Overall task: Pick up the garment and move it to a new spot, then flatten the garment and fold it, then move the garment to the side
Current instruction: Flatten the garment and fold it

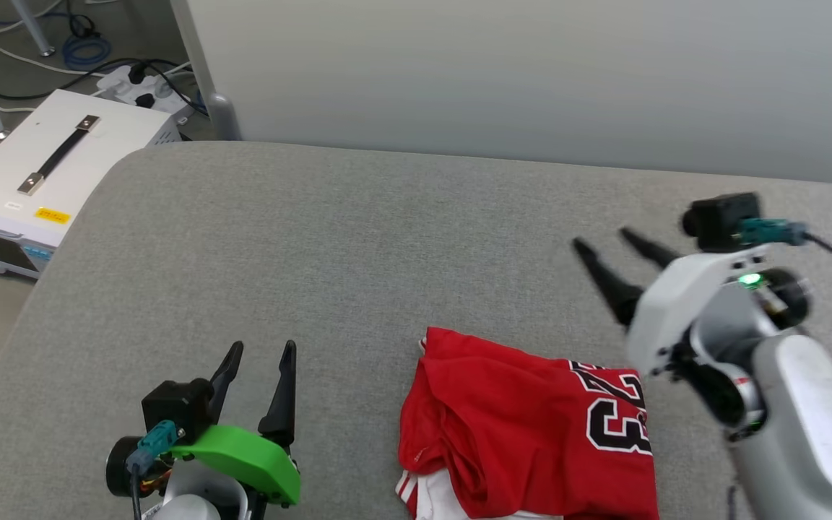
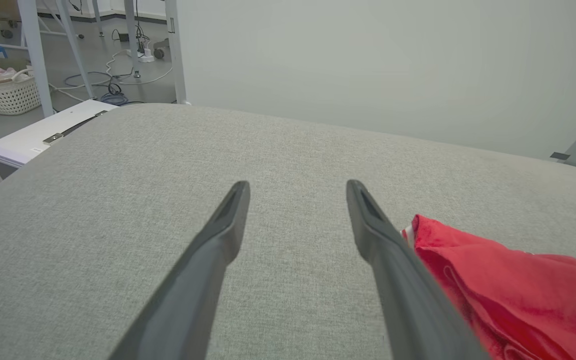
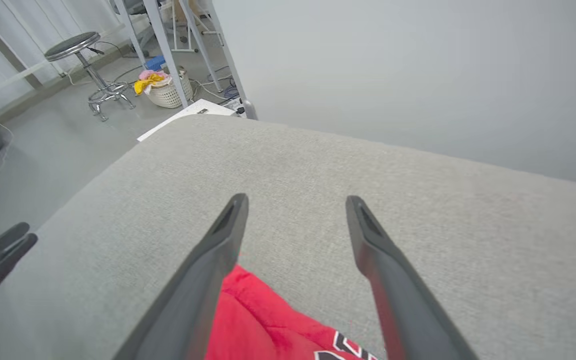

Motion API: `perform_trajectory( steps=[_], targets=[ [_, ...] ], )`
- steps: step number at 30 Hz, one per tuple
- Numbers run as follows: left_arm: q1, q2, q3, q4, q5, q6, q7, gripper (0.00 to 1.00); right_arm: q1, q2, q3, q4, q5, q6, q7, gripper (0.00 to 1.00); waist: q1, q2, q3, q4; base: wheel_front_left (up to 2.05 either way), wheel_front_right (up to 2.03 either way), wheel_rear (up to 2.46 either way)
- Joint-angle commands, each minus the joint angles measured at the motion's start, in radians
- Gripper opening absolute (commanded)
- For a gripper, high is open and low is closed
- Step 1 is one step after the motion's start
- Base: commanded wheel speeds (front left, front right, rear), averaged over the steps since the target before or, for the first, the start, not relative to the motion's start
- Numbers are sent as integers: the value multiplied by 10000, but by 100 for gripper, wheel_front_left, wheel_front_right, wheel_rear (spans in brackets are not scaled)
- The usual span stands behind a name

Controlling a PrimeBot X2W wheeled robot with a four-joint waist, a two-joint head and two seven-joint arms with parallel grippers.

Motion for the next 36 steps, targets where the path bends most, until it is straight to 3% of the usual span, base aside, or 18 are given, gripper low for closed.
perform_trajectory(
  steps=[1, 6, 11, 20, 23, 24, 29, 36],
  targets=[
    [-145, -91, 49, -53, 119, -72, -52, 100, 179, -437, -53, -313, -364, 2, -194, 100, 0, 0, 90, -122, 0, 0, 0],
    [-200, -317, 266, -209, 337, -191, -65, 100, 912, -1869, -275, -1149, -1417, 2, -1512, 100, 0, 0, 188, -289, 0, 0, 0],
    [-95, -600, 703, -481, 694, -340, -68, 100, 1831, -2301, -1142, -1425, -2000, 2, -2943, 100, 0, 0, 262, -378, 0, 0, 0],
    [563, -1401, 1905, -923, 1863, -967, -69, 100, 3747, -1533, -2394, -1779, -2205, 2, -5247, 100, 0, 0, 360, -445, 0, 0, 0],
    [791, -1720, 2310, -1006, 2338, -1319, -69, 100, 4235, -1098, -2509, -1882, -2289, 2, -5853, 100, 0, 0, 331, -453, 0, 0, 0],
    [996, -2039, 2614, -938, 2715, -1651, -69, 100, 4643, -704, -2532, -1887, -2435, 2, -6203, 100, 0, 0, 277, -445, 0, 0, 0],
    [1194, -2486, 3070, -805, 3276, -2194, -70, 100, 5052, 22, -2624, -1642, -2616, 2, -6440, 100, 0, 0, 198, -416, 0, 0, 0],
    [1321, -2848, 3497, -671, 3831, -2657, -70, 100, 5011, 235, -2633, -1310, -2625, 2, -6544, 100, 0, 0, 147, -428, 0, 0, 0]
  ],
)
